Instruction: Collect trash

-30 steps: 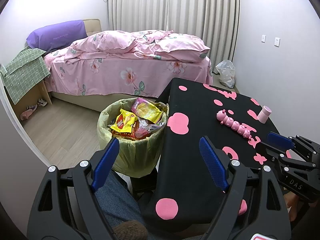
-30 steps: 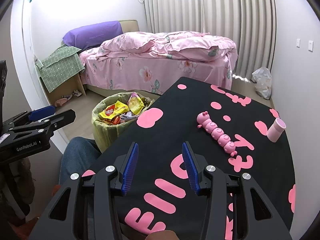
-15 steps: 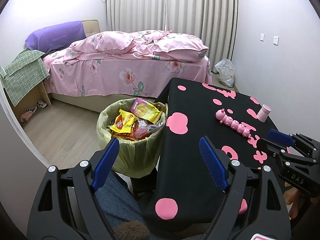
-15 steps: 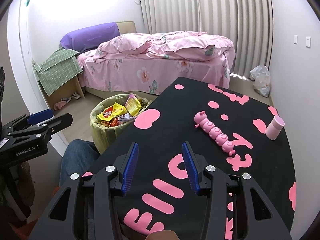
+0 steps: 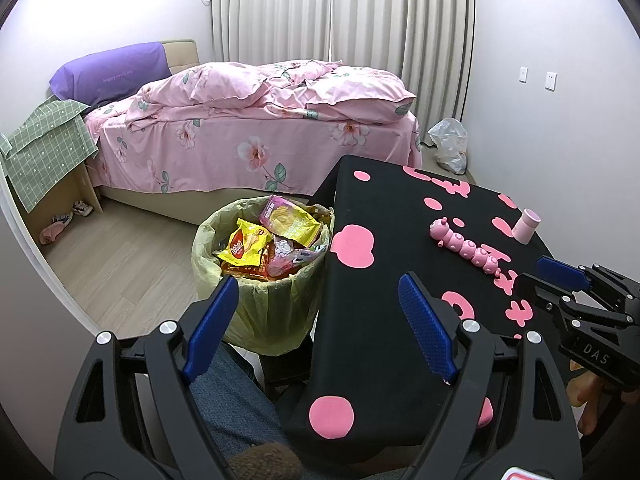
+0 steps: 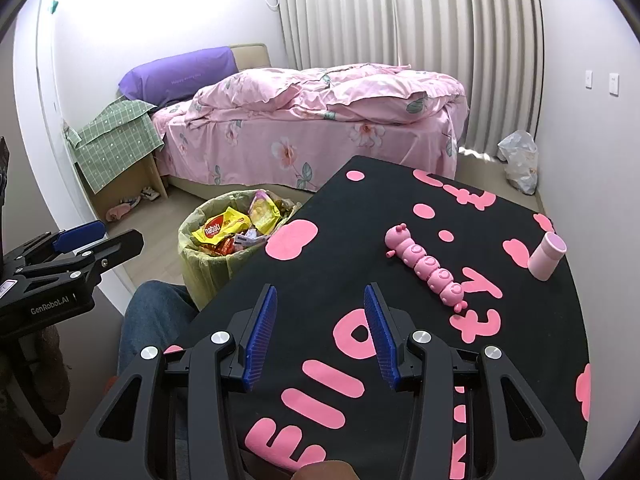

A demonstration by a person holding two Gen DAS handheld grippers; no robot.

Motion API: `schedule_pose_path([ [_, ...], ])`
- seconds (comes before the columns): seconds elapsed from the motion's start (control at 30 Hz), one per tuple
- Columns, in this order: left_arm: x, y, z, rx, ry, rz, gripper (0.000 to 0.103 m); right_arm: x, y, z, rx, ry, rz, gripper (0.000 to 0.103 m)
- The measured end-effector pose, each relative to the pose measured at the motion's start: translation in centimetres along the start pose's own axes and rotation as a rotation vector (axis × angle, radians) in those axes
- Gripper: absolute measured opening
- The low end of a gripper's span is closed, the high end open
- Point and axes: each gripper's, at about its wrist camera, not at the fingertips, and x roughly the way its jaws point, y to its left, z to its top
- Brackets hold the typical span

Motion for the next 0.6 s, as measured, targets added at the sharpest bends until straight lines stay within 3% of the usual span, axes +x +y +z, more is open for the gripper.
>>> schedule_pose_path([
  [0.6, 0.02, -0.13, -0.04, 0.006, 0.0, -0.004, 0.078, 0.01, -0.02, 0.01, 0.0, -0.002, -0.002, 0.043],
])
